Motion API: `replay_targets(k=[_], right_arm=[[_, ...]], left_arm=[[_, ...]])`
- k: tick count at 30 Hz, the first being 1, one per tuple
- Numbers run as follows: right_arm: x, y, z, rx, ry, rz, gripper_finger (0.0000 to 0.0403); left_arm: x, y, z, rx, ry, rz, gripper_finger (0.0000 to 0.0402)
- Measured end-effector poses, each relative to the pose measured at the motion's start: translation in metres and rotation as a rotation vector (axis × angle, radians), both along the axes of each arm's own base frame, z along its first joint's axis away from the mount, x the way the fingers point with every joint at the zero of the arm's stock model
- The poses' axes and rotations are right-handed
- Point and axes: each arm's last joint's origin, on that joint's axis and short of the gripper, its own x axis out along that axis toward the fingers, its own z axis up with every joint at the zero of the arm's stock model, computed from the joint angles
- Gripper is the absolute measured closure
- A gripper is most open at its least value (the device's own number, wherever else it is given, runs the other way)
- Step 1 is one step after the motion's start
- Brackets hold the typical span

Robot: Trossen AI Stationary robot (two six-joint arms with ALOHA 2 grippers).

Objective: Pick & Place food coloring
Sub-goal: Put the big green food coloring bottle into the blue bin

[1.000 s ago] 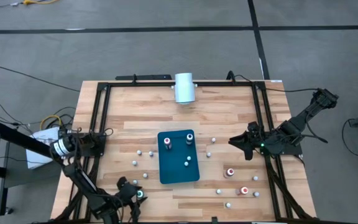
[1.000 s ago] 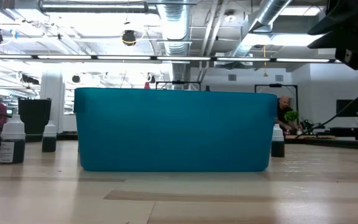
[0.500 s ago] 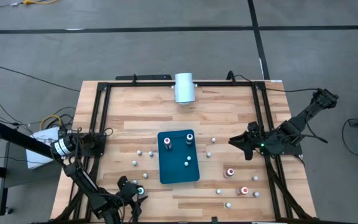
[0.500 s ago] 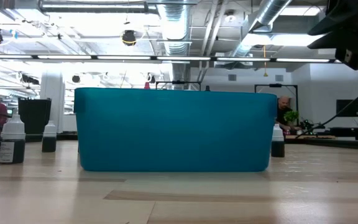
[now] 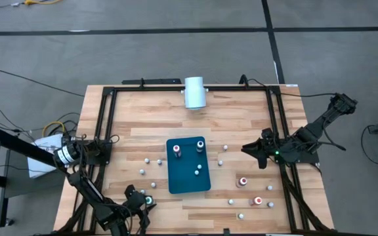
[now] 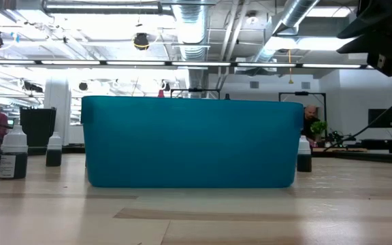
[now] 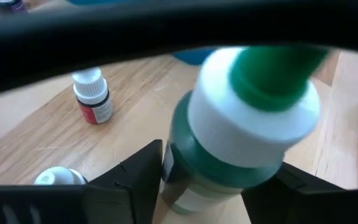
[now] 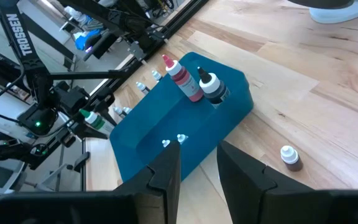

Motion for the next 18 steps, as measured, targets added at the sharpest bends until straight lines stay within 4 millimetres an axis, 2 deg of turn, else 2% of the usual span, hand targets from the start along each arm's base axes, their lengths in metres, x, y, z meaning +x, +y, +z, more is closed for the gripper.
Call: replay_targets(k=[10, 18], right_arm=[[0.0000, 0.0000, 0.0000, 0.000, 0.000, 0.000, 0.0308], [0.0000, 0.0000, 0.0000, 0.000, 0.000, 0.000, 0.0308]], left_arm=[[0.0001, 0.0000, -0.0004, 0.002, -0.002, 0.000, 0.0254], [0.0002, -0.0001, -0.0005, -0.017, -0.015, 0.018, 0.0259]])
